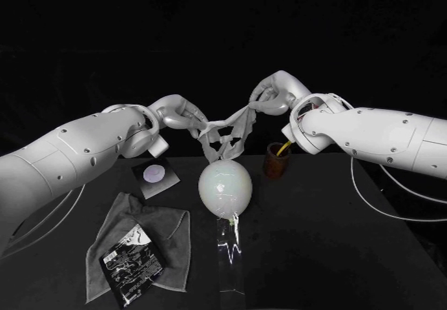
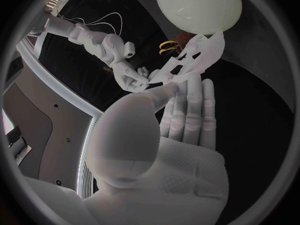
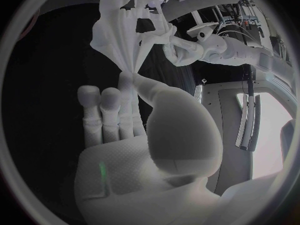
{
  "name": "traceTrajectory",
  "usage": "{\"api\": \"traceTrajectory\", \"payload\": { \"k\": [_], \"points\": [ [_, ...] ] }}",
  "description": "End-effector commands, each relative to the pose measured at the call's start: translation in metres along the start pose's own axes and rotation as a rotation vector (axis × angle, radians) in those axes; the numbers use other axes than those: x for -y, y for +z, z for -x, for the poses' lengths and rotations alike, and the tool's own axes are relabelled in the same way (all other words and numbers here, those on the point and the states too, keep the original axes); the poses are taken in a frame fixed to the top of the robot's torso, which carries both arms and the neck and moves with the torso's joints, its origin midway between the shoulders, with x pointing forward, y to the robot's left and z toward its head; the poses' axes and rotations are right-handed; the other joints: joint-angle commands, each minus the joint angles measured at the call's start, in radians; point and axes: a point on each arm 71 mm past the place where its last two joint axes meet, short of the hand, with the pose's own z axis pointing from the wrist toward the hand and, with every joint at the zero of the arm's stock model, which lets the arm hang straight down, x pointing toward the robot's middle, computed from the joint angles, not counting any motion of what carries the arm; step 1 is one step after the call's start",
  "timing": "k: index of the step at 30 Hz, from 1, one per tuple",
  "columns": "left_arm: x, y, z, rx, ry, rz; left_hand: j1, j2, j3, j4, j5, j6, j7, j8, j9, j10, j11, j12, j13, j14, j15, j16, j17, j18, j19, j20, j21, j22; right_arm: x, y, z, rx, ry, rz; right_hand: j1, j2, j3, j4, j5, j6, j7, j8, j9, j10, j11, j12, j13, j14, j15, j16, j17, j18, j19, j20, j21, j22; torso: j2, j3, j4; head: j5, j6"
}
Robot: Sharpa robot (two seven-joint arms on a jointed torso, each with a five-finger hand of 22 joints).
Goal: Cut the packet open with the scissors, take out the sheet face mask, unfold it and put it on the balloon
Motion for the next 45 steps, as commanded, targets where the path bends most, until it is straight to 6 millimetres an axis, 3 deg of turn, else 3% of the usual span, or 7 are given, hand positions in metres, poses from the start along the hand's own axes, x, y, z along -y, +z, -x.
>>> {"api": "traceTrajectory", "payload": {
  "k": [1, 9, 13, 19, 27, 34, 45],
  "points": [
    [0.005, 0.003, 0.004, 0.007, 0.018, -0.024, 0.007, 0.002, -0.004, -0.003, 0.003, 0.005, 0.001, 0.006, 0.141, 0.006, 0.000, -0.006, 0.001, -0.006, -0.001, 0.003, 0.001, 0.010, -0.008, -0.001, 0.007, 0.001, -0.002, 0.007, 0.008, 0.036, -0.013, 0.019, -0.001, 0.012, 0.006, 0.000, 0.003, 0.004, -0.001, 0.007, 0.001, 0.004, -0.006, 0.004, 0.001, -0.001, -0.007, 0.005, 0.000, 0.008, 0.007, -0.001, 0.002, 0.062, 0.002, 0.0010, -0.0007, -0.001, 0.005],
    [0.013, 0.008, 0.011, 0.021, 0.047, -0.034, 0.009, 0.002, -0.002, -0.005, 0.003, 0.006, 0.001, 0.004, 0.140, 0.005, 0.000, -0.007, 0.001, -0.010, -0.001, 0.007, 0.004, 0.010, -0.012, -0.001, 0.012, 0.005, -0.003, 0.017, 0.015, 0.053, -0.034, 0.019, -0.001, 0.012, 0.007, 0.000, 0.003, 0.004, -0.001, 0.007, 0.001, 0.004, -0.006, 0.005, 0.002, 0.000, -0.007, 0.005, 0.001, 0.007, 0.010, -0.001, 0.006, 0.063, 0.001, 0.0007, -0.0016, -0.002, 0.000],
    [0.017, 0.010, 0.010, 0.015, 0.058, -0.039, 0.009, 0.002, -0.002, -0.005, 0.003, 0.006, 0.001, 0.004, 0.140, 0.005, 0.001, -0.007, 0.001, -0.010, -0.001, 0.008, 0.004, 0.010, -0.013, 0.000, 0.013, 0.005, -0.003, 0.020, 0.017, 0.059, -0.043, 0.017, -0.001, 0.012, 0.007, 0.000, 0.003, 0.004, -0.001, 0.007, 0.001, 0.004, -0.006, 0.005, 0.002, 0.000, -0.007, 0.005, 0.001, 0.007, 0.010, -0.001, 0.006, 0.063, 0.002, 0.0013, -0.0008, -0.005, 0.008],
    [0.017, 0.009, 0.011, -0.001, 0.066, -0.031, 0.009, 0.002, -0.002, -0.006, 0.003, 0.007, 0.001, 0.004, 0.140, 0.006, 0.000, -0.007, 0.001, -0.011, -0.001, 0.009, 0.005, 0.010, -0.013, 0.000, 0.014, 0.007, -0.004, 0.020, 0.018, 0.051, -0.046, 0.016, -0.001, 0.012, 0.007, 0.000, 0.003, 0.004, -0.001, 0.007, 0.001, 0.004, -0.006, 0.005, 0.002, 0.000, -0.007, 0.005, 0.001, 0.007, 0.010, -0.001, 0.006, 0.063, -0.001, 0.0022, 0.0009, -0.011, 0.002],
    [0.016, 0.008, 0.009, -0.022, 0.064, -0.028, 0.008, 0.001, -0.002, -0.006, 0.003, 0.007, 0.001, 0.003, 0.140, 0.006, 0.000, -0.008, 0.001, -0.012, -0.001, 0.010, 0.006, 0.010, -0.015, 0.000, 0.016, 0.008, -0.005, 0.010, 0.016, 0.021, -0.033, 0.014, -0.001, 0.011, 0.007, 0.000, 0.003, 0.004, -0.001, 0.008, 0.002, 0.004, -0.006, 0.005, 0.003, 0.002, -0.007, 0.007, 0.004, 0.006, 0.011, -0.001, 0.008, 0.064, 0.002, -0.0009, 0.0019, -0.012, -0.007],
    [0.015, 0.006, 0.001, -0.054, 0.054, -0.030, 0.008, 0.001, -0.002, -0.006, 0.003, 0.007, 0.001, 0.003, 0.140, 0.006, 0.001, -0.008, 0.001, -0.013, 0.000, 0.011, 0.007, 0.010, -0.017, 0.001, 0.017, 0.009, -0.003, -0.005, 0.007, -0.018, -0.013, 0.000, -0.002, 0.011, 0.007, 0.000, 0.003, 0.004, -0.001, 0.008, 0.002, 0.004, -0.006, 0.006, 0.003, 0.003, -0.007, 0.008, 0.006, 0.006, 0.012, -0.001, 0.010, 0.064, 0.001, -0.0001, 0.0034, -0.011, -0.013],
    [-0.002, -0.004, -0.006, -0.074, 0.048, -0.010, 0.008, 0.001, -0.002, -0.007, 0.003, 0.007, 0.001, 0.001, 0.140, 0.005, 0.001, -0.010, 0.001, -0.019, 0.000, 0.014, 0.010, 0.009, -0.022, 0.002, 0.021, 0.012, 0.001, -0.031, -0.010, -0.078, 0.023, -0.020, -0.002, 0.011, 0.007, 0.000, 0.003, 0.004, -0.002, 0.009, 0.003, 0.004, -0.007, 0.006, 0.004, 0.004, -0.007, 0.009, 0.008, 0.006, 0.012, -0.001, 0.010, 0.064, 0.001, 0.0026, -0.0026, -0.006, -0.021]
  ]
}}
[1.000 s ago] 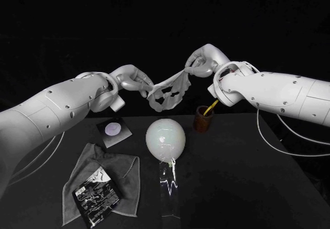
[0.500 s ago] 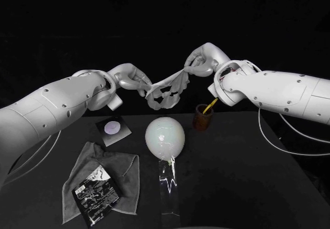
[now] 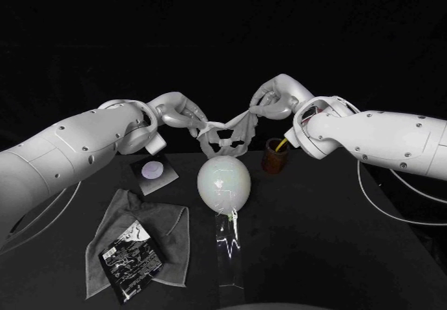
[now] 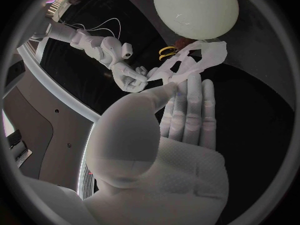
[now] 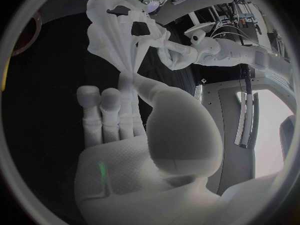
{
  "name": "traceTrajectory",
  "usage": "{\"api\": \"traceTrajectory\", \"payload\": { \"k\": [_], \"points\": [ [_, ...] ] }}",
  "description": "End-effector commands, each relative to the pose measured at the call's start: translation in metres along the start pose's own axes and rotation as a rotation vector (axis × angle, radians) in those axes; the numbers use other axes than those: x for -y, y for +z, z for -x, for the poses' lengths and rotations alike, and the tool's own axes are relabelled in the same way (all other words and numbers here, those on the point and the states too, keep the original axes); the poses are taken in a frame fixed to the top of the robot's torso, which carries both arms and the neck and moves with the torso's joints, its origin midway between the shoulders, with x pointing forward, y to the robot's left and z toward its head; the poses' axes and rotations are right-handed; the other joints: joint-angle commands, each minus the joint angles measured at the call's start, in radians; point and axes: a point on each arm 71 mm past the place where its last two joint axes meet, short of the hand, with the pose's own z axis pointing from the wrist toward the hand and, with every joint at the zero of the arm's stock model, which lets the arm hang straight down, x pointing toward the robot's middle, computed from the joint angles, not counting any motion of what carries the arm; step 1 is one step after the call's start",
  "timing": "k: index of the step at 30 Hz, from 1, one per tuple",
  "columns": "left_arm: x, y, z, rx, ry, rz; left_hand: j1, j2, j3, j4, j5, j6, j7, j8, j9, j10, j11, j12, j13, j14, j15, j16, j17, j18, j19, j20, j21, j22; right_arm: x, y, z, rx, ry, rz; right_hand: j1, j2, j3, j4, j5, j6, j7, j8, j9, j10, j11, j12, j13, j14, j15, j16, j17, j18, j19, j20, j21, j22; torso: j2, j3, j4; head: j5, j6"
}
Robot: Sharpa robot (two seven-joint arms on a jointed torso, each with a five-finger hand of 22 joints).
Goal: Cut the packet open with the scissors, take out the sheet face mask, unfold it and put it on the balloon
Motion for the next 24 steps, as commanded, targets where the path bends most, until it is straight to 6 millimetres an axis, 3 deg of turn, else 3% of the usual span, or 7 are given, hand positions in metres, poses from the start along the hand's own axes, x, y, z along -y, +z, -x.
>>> {"api": "traceTrajectory", "payload": {
  "k": [1, 8, 14, 24],
  "points": [
    [-0.001, -0.003, -0.002, -0.024, 0.007, -0.003, 0.009, 0.002, -0.001, -0.007, 0.004, 0.005, -0.001, 0.001, 0.139, 0.005, 0.000, -0.006, 0.001, -0.011, -0.001, 0.006, 0.002, 0.012, -0.009, 0.002, 0.006, 0.003, -0.001, -0.006, -0.004, -0.023, 0.000, -0.005, -0.005, 0.009, 0.007, 0.000, 0.002, 0.006, 0.000, 0.004, 0.001, 0.001, -0.003, 0.004, 0.000, 0.002, -0.008, 0.005, 0.002, 0.013, 0.005, -0.001, 0.003, 0.064, 0.000, 0.0013, -0.0009, -0.001, -0.003],
    [-0.008, -0.016, -0.003, -0.043, 0.029, 0.005, 0.009, 0.002, -0.001, -0.007, 0.004, 0.006, -0.001, 0.000, 0.139, 0.005, 0.001, -0.007, 0.001, -0.015, -0.001, 0.007, 0.004, 0.012, -0.014, 0.003, 0.008, 0.005, 0.001, -0.023, -0.008, -0.045, 0.026, -0.017, -0.005, 0.009, 0.007, 0.000, 0.002, 0.006, 0.000, 0.004, 0.001, 0.001, -0.003, 0.004, 0.000, 0.002, -0.008, 0.005, 0.002, 0.013, 0.005, -0.001, 0.003, 0.064, -0.001, 0.0006, 0.0033, -0.006, -0.005],
    [-0.009, -0.026, -0.005, -0.050, 0.031, -0.002, 0.009, 0.002, -0.001, -0.007, 0.004, 0.007, -0.001, -0.001, 0.139, 0.005, 0.001, -0.007, 0.001, -0.018, 0.000, 0.008, 0.005, 0.011, -0.017, 0.004, 0.010, 0.007, -0.001, -0.039, -0.008, -0.059, 0.049, -0.016, -0.006, 0.008, 0.007, 0.001, 0.002, 0.006, 0.000, 0.005, 0.002, 0.002, -0.003, 0.005, 0.001, 0.004, -0.008, 0.007, 0.004, 0.013, 0.006, -0.001, 0.005, 0.065, -0.002, -0.0020, 0.0029, -0.010, -0.006],
    [-0.003, -0.038, -0.015, -0.059, 0.020, -0.039, 0.008, 0.001, -0.001, -0.007, 0.004, 0.008, -0.001, -0.001, 0.139, 0.006, 0.001, -0.007, 0.002, -0.023, 0.000, 0.010, 0.006, 0.010, -0.022, 0.005, 0.012, 0.009, -0.005, -0.065, -0.005, -0.084, 0.074, -0.019, -0.006, 0.008, 0.007, 0.001, 0.002, 0.006, 0.000, 0.005, 0.002, 0.002, -0.003, 0.005, 0.002, 0.005, -0.008, 0.008, 0.005, 0.013, 0.007, -0.001, 0.006, 0.065, 0.000, -0.0015, 0.0015, -0.008, -0.005]
  ]
}}
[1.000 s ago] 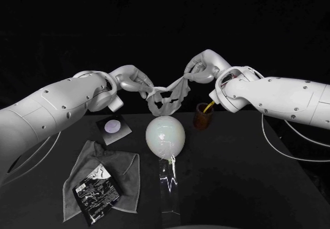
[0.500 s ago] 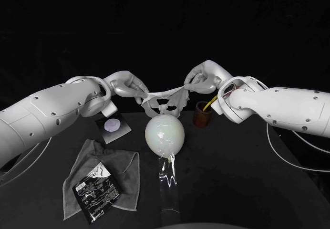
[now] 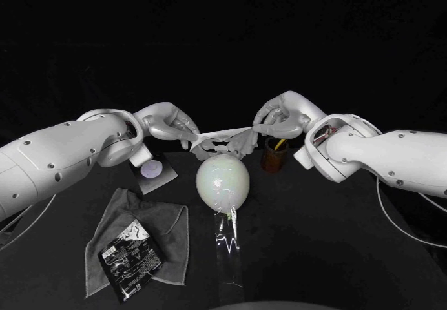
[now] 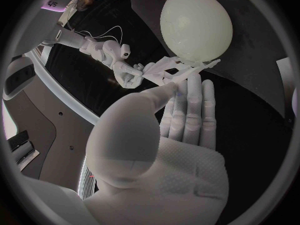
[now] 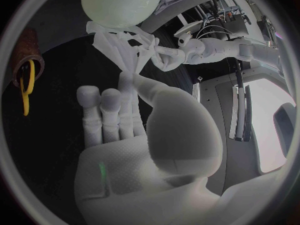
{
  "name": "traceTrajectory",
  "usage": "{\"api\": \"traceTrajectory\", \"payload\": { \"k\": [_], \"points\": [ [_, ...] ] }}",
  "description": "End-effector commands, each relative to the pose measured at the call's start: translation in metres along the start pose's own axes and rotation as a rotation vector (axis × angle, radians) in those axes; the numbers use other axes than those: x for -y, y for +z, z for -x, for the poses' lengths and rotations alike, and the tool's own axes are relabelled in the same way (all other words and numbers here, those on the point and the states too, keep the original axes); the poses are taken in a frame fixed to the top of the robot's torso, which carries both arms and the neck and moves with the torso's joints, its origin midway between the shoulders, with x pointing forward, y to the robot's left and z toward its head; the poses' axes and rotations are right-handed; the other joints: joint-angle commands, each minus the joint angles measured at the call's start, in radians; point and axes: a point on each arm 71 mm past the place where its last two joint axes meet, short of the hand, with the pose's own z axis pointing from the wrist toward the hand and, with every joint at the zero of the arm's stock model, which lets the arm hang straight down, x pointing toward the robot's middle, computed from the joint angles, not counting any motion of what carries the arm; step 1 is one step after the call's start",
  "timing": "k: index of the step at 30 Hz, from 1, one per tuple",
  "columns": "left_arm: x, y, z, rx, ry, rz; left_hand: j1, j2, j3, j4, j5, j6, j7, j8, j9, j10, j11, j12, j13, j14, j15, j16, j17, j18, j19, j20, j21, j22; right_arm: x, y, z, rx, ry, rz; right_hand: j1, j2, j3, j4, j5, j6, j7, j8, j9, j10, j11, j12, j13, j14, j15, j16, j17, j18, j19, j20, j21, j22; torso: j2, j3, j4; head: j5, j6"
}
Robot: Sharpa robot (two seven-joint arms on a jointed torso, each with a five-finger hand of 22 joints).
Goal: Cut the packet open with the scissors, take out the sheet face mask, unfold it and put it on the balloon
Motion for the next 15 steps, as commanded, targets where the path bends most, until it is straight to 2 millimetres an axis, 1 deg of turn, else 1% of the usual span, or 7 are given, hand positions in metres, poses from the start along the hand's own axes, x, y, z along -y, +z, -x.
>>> {"api": "traceTrajectory", "payload": {
  "k": [1, 3, 5, 9, 15],
  "points": [
    [0.006, -0.001, -0.004, 0.011, 0.000, -0.022, 0.009, 0.003, -0.001, -0.007, 0.005, 0.010, 0.001, 0.004, 0.118, 0.008, -0.001, -0.003, 0.002, -0.007, 0.001, 0.006, 0.001, 0.011, -0.008, -0.001, 0.004, 0.001, 0.000, -0.005, 0.001, 0.000, -0.003, -0.007, 0.001, 0.007, 0.007, 0.001, 0.003, 0.010, 0.000, 0.007, 0.001, 0.001, -0.005, 0.006, 0.001, 0.002, -0.005, 0.004, 0.001, 0.014, 0.007, -0.001, 0.006, 0.066, 0.001, -0.0001, -0.0010, 0.000, 0.001],
    [0.008, -0.002, -0.006, 0.009, -0.001, -0.032, 0.009, 0.003, -0.001, -0.007, 0.005, 0.010, 0.001, 0.004, 0.118, 0.008, -0.001, -0.003, 0.002, -0.007, 0.001, 0.006, 0.001, 0.011, -0.008, -0.001, 0.004, 0.001, 0.001, -0.008, 0.002, 0.000, -0.002, -0.010, 0.000, 0.007, 0.007, 0.001, 0.002, 0.010, 0.000, 0.008, 0.001, 0.001, -0.005, 0.007, 0.002, 0.002, -0.005, 0.004, 0.000, 0.014, 0.008, -0.001, 0.007, 0.066, 0.000, 0.0009, -0.0009, 0.000, 0.002],
    [0.011, -0.004, -0.009, 0.008, -0.002, -0.041, 0.009, 0.002, -0.001, -0.007, 0.006, 0.010, 0.001, 0.004, 0.118, 0.008, -0.001, -0.003, 0.002, -0.008, 0.001, 0.006, 0.002, 0.011, -0.009, -0.001, 0.005, 0.002, 0.002, -0.011, 0.003, 0.001, -0.001, -0.013, 0.000, 0.007, 0.007, 0.001, 0.002, 0.010, 0.000, 0.008, 0.001, 0.001, -0.005, 0.007, 0.002, 0.002, -0.005, 0.004, 0.000, 0.014, 0.008, -0.001, 0.007, 0.066, 0.001, 0.0015, -0.0019, 0.000, 0.003],
    [0.015, -0.006, -0.013, 0.007, -0.003, -0.053, 0.009, 0.002, -0.001, -0.008, 0.006, 0.011, 0.001, 0.004, 0.118, 0.009, -0.001, -0.003, 0.002, -0.009, 0.001, 0.007, 0.002, 0.011, -0.010, -0.001, 0.006, 0.003, 0.002, -0.016, 0.004, 0.000, 0.001, -0.015, 0.000, 0.007, 0.007, 0.001, 0.003, 0.010, -0.001, 0.008, 0.002, 0.002, -0.005, 0.007, 0.003, 0.003, -0.005, 0.005, 0.002, 0.014, 0.009, -0.001, 0.008, 0.067, 0.001, 0.0025, -0.0017, 0.000, 0.005],
    [0.019, -0.012, -0.019, 0.002, -0.004, -0.066, 0.009, 0.000, -0.001, -0.009, 0.006, 0.013, 0.001, 0.004, 0.118, 0.010, -0.001, -0.003, 0.002, -0.011, 0.001, 0.009, 0.004, 0.010, -0.014, 0.000, 0.009, 0.006, 0.003, -0.027, 0.004, -0.021, 0.007, -0.017, 0.000, 0.007, 0.007, 0.001, 0.003, 0.010, -0.001, 0.008, 0.002, 0.002, -0.005, 0.007, 0.003, 0.003, -0.005, 0.005, 0.002, 0.014, 0.009, -0.001, 0.008, 0.067, 0.002, 0.0021, -0.0027, -0.004, 0.006]
  ]
}}
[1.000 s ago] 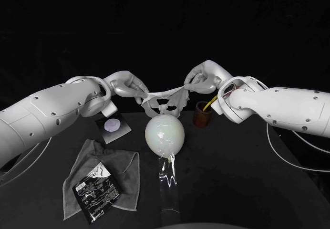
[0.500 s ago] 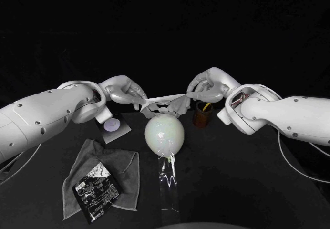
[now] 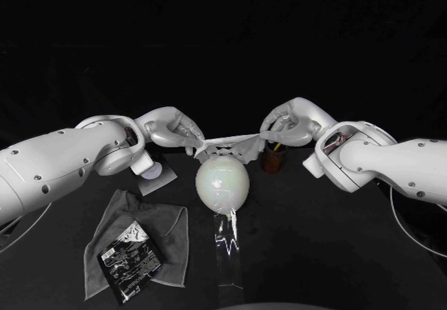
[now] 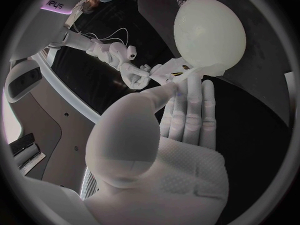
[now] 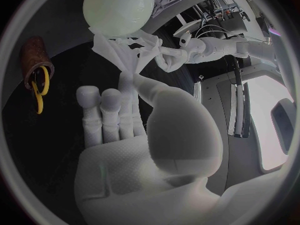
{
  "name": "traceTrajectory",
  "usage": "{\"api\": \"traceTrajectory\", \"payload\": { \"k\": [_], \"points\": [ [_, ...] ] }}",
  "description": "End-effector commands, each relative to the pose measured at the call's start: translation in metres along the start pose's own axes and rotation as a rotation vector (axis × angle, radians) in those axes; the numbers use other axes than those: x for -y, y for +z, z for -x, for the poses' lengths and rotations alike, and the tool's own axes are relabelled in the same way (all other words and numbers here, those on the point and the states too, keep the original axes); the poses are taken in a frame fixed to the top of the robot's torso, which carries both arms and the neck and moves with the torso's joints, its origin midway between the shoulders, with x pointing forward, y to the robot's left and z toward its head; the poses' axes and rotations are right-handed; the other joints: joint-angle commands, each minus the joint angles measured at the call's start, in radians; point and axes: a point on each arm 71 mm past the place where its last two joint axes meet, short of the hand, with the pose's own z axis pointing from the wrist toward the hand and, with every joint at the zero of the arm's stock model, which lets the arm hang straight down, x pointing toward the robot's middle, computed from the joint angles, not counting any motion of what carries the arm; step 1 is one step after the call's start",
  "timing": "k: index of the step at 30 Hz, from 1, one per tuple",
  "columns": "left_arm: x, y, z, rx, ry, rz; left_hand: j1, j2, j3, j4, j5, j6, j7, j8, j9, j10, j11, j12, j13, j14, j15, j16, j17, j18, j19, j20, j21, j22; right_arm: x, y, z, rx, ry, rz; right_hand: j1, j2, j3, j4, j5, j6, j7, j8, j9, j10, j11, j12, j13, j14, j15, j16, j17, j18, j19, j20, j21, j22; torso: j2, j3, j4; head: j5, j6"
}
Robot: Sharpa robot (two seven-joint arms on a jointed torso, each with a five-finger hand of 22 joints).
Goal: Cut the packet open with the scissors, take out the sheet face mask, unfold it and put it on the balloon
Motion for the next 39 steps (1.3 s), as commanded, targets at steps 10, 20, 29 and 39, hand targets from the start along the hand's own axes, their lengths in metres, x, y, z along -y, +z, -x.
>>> {"api": "traceTrajectory", "payload": {
  "k": [10, 20, 29, 39],
  "points": [
    [0.006, -0.012, -0.008, 0.005, 0.019, -0.009, 0.011, 0.000, 0.002, -0.009, 0.006, 0.010, 0.002, 0.002, 0.116, 0.010, 0.001, -0.003, 0.002, -0.010, -0.003, 0.009, 0.005, 0.010, -0.014, 0.001, 0.013, 0.008, 0.000, -0.018, -0.017, -0.088, 0.003, 0.010, 0.002, 0.009, 0.007, 0.002, 0.003, 0.008, 0.001, 0.005, 0.002, 0.002, -0.006, 0.003, 0.003, 0.003, -0.006, 0.005, 0.000, 0.021, 0.004, 0.002, 0.001, 0.065, 0.000, 0.0010, 0.0013, -0.013, -0.006],
    [0.003, -0.024, -0.017, 0.002, 0.074, -0.013, 0.010, -0.003, 0.005, -0.012, 0.006, 0.017, 0.000, -0.001, 0.113, 0.014, 0.000, -0.003, 0.003, -0.027, -0.002, 0.015, 0.010, 0.007, -0.035, 0.006, 0.022, 0.017, 0.008, -0.032, -0.027, -0.130, 0.001, 0.000, 0.002, 0.009, 0.007, 0.002, 0.003, 0.008, 0.001, 0.006, 0.002, 0.002, -0.006, 0.003, 0.003, 0.003, -0.006, 0.005, -0.001, 0.021, 0.004, 0.002, 0.000, 0.065, 0.000, 0.0004, -0.0001, -0.014, -0.016],
    [-0.004, -0.038, -0.035, -0.002, 0.085, -0.022, 0.009, -0.007, 0.005, -0.014, 0.006, 0.023, 0.000, -0.003, 0.111, 0.017, -0.001, -0.003, 0.004, -0.032, -0.003, 0.022, 0.015, 0.007, -0.042, 0.008, 0.029, 0.023, 0.012, -0.044, -0.037, -0.170, -0.002, 0.001, 0.002, 0.009, 0.008, 0.001, 0.003, 0.008, 0.001, 0.006, 0.003, 0.002, -0.006, 0.004, 0.004, 0.003, -0.006, 0.005, -0.001, 0.021, 0.003, 0.002, -0.002, 0.065, -0.001, 0.0008, 0.0002, -0.012, -0.026],
    [-0.013, -0.048, -0.057, -0.044, 0.096, -0.015, 0.009, -0.008, 0.006, -0.015, 0.006, 0.025, -0.001, -0.004, 0.109, 0.017, -0.001, -0.003, 0.005, -0.036, -0.003, 0.026, 0.017, 0.007, -0.048, 0.009, 0.033, 0.026, 0.014, -0.058, -0.048, -0.230, 0.000, 0.001, 0.002, 0.009, 0.008, 0.001, 0.003, 0.008, 0.001, 0.006, 0.003, 0.002, -0.006, 0.004, 0.004, 0.003, -0.006, 0.005, -0.001, 0.021, 0.003, 0.002, -0.002, 0.065, 0.000, -0.0013, -0.0001, -0.012, -0.034]
  ]
}}
